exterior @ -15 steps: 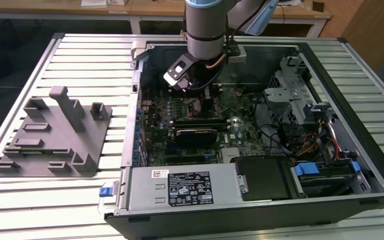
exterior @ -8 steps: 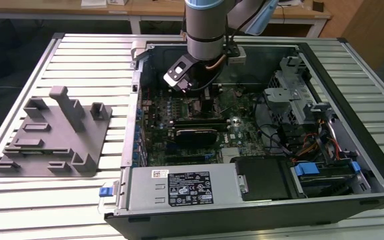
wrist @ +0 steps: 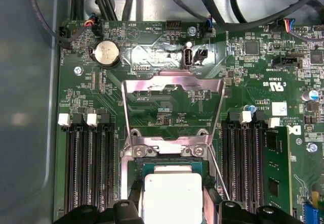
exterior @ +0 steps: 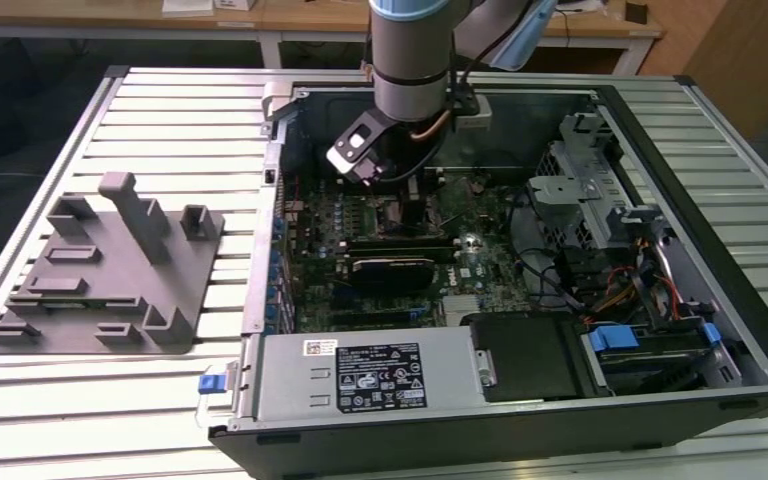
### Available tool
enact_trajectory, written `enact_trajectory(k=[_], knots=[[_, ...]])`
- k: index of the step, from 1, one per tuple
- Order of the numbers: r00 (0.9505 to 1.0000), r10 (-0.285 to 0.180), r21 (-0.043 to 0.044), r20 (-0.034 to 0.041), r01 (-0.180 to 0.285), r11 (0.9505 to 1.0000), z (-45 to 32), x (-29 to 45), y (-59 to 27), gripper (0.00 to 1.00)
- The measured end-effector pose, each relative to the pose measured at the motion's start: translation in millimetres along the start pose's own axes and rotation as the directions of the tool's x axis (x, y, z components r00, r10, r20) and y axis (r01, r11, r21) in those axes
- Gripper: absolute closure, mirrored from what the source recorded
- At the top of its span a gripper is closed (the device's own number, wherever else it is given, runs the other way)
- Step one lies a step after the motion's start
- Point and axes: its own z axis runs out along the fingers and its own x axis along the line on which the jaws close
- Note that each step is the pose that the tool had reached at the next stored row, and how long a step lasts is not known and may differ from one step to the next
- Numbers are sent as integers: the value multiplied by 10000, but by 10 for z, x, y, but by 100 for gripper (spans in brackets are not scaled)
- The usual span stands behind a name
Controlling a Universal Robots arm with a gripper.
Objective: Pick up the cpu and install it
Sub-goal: 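Place the cpu into insertion slot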
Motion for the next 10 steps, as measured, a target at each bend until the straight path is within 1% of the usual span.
enact_trajectory(k=[10], knots=[[10000, 56, 6, 2, -56, 10000, 23, 14, -3, 45]])
